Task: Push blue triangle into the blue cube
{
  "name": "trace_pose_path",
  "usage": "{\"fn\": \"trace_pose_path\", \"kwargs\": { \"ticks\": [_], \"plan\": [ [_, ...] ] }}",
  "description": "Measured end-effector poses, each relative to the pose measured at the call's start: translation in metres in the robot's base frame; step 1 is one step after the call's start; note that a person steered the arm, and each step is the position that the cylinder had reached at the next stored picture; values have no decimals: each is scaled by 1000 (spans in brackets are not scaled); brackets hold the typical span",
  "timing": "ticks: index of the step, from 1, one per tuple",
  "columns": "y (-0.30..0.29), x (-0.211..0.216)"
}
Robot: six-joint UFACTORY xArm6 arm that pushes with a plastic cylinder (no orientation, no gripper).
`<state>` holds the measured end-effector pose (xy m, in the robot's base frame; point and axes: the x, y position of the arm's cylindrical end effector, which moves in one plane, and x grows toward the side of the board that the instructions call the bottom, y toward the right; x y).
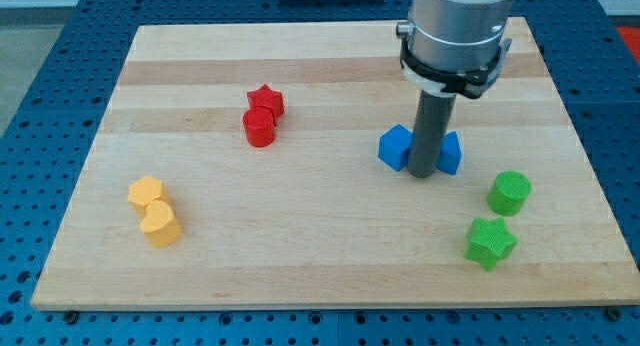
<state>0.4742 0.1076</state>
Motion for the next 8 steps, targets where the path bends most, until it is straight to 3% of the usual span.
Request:
{"fn": "trace_pose_path", "kwargs": {
  "ticks": [3,4,8],
  "plan": [
    [136,1],
    [150,-17],
    [32,-26]
  ]
}}
